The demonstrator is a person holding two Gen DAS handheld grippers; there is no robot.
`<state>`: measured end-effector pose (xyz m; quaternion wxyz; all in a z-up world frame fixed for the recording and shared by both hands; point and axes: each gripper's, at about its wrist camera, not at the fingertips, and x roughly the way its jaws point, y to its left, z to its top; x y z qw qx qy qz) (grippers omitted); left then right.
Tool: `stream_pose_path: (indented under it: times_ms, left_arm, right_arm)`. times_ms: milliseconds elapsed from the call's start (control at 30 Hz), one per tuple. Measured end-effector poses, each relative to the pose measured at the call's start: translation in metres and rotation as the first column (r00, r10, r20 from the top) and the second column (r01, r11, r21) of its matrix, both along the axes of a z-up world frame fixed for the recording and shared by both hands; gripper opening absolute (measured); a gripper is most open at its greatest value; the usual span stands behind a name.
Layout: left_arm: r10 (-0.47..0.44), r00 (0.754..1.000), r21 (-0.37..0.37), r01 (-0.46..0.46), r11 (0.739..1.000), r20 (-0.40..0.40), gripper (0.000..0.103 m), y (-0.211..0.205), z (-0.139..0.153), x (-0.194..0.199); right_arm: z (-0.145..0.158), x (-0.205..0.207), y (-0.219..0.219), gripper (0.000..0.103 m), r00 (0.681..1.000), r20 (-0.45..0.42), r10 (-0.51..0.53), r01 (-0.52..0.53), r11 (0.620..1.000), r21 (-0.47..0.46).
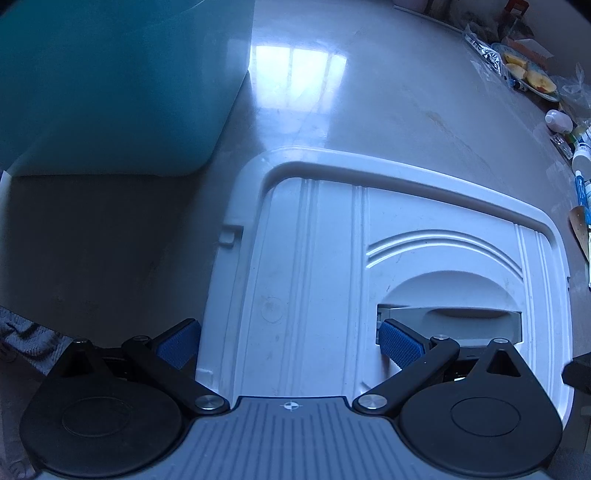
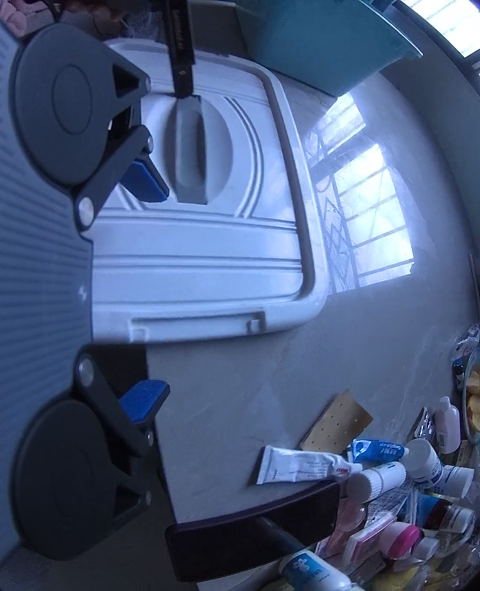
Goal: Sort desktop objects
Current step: 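Lift and tilt the white lid up with both tools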
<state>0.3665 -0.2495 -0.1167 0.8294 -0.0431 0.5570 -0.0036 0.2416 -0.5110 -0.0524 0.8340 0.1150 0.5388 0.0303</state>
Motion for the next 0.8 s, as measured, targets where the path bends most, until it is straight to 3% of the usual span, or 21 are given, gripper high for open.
stream_pose_path:
  times_ms: [233, 400, 700, 800]
  left_arm:
    - [-0.012, 1.000, -0.001, 0.012, 1.000, -0.008, 0.103, 0.007, 0.000, 0.004]
    - [-0.020, 1.000, -0.002, 0.020, 1.000, -0.019, 0.103, 0.001, 0.002, 0.012]
    - [-0.043, 0.999, -0.003, 0.043, 0.999, -0.029, 0.103, 0.002, 0.003, 0.027]
    - [-0.048, 0.999, -0.002, 0.048, 0.999, -0.026, 0.103, 0.005, 0.006, 0.029]
  right_arm:
    - [-0.031, -0.018, -0.029, 0.103, 0.991, -0.122, 0.045, -0.026, 0.988, 0.154]
    - [-0.049, -0.008, -0.027, 0.103, 0.989, -0.137, 0.055, -0.015, 0.960, 0.280]
    - [-0.065, 0.022, -0.006, 0.102, 0.986, -0.101, 0.129, -0.075, 0.903, 0.422]
    - [-0.072, 0.028, -0.004, 0.094, 0.984, -0.123, 0.129, -0.061, 0.893, 0.446]
